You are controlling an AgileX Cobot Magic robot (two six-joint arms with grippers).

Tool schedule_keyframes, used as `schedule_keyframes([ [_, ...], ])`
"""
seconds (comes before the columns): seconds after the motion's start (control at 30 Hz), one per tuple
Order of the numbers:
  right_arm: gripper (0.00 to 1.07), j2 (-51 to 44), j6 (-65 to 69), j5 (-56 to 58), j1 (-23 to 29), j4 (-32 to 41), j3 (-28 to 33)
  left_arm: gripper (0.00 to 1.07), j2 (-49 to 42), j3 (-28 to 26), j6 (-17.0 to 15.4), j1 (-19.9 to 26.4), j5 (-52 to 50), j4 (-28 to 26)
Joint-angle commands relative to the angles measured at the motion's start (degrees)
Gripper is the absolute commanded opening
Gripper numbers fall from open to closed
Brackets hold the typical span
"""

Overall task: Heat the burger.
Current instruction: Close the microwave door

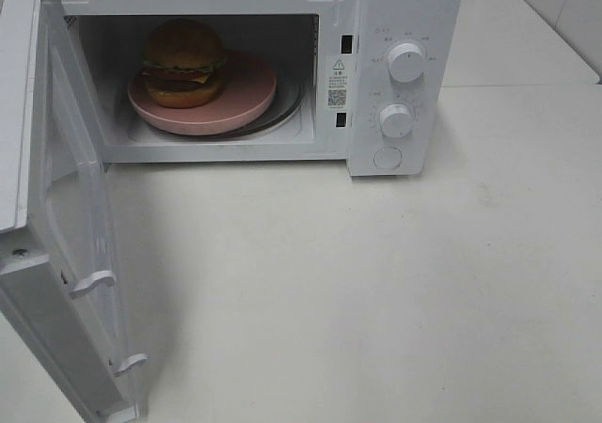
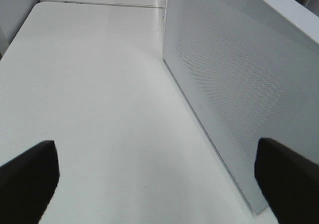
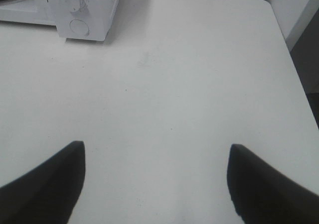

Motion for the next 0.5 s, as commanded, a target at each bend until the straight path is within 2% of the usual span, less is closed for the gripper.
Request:
schedule_keyframes([
  [0.03, 0.76, -2.35, -0.8, -0.8, -1.6, 0.46, 0.23, 1.0, -0.97, -0.06, -0.17, 0.06, -0.52, -0.23],
  [0.1, 0.76, -2.92, -0.8, -0.8, -1.66, 0.57, 0.23, 1.0, -0.97, -0.06, -0.17, 0.06, -0.52, -0.23],
  [0.17, 0.76, -5.9, -0.8, -0.8, -4.35, 0.69, 0.23, 1.0, -0.97, -0.06, -0.17, 0.06, -0.52, -0.23],
  [0.5, 0.76, -5.84, -0.86, -0.8, -4.87, 0.8, 0.23, 1.0, -0.92, -0.06, -0.17, 0.06, -0.52, -0.23],
])
